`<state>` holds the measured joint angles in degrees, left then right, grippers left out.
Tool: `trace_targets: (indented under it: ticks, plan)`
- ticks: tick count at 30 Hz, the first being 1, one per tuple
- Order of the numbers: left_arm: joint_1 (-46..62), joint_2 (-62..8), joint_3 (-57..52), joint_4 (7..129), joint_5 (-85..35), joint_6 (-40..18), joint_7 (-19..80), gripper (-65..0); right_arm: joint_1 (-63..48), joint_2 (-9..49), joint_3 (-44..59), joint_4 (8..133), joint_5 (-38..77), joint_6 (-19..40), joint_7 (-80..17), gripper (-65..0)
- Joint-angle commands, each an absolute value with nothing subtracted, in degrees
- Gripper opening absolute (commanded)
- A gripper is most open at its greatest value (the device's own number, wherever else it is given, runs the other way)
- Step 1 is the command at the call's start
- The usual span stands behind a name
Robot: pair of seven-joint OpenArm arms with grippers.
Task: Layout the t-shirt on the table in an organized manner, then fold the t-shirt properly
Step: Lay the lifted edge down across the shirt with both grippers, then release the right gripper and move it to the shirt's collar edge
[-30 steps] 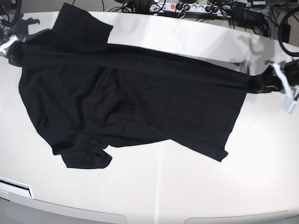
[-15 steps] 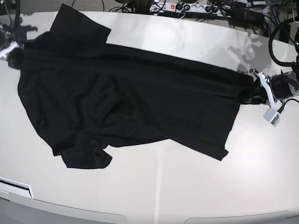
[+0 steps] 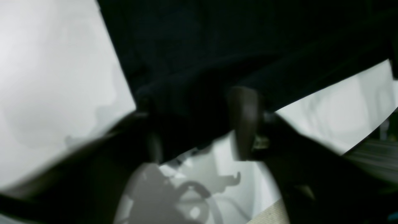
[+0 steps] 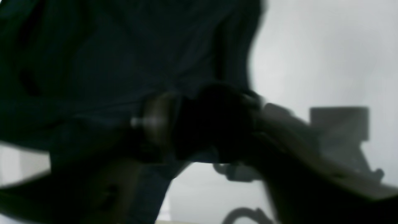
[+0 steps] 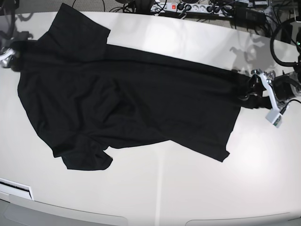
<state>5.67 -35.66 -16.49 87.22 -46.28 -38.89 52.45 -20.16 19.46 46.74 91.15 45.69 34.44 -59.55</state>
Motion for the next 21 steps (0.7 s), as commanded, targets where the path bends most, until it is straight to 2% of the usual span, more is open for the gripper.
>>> trace_targets:
  ticks: [1,4,9,16,21]
  plan:
    - [4.89,-36.71,-16.95,88.01,-47.40,-37.69,51.40,-23.5,-20.01,21.39,47.24,91.88,46.68,34.09,-59.24,-22.7]
    - [5.06,-36.34,-16.95,87.99,-46.98,-35.73,51.44,-23.4,-20.03,22.09,47.24,91.88,46.87,34.22,-61.91,-21.5]
    - [5.06,-35.07,-16.93,87.99,-46.98,-35.75,51.42,-23.4,-22.55,19.86,47.24,91.85,55.96,35.66,-69.10,-21.5]
    - [5.06,-35.09,-16.93,87.99,-46.96,-35.75,51.46,-23.4,-28.93,14.02,47.24,91.83,55.11,35.33,-66.74,-21.5]
    - [5.06,-35.09,-16.93,87.99,-46.98,-35.75,51.46,-23.4,-30.63,8.88,47.24,91.70,48.47,32.53,-61.04,-21.5]
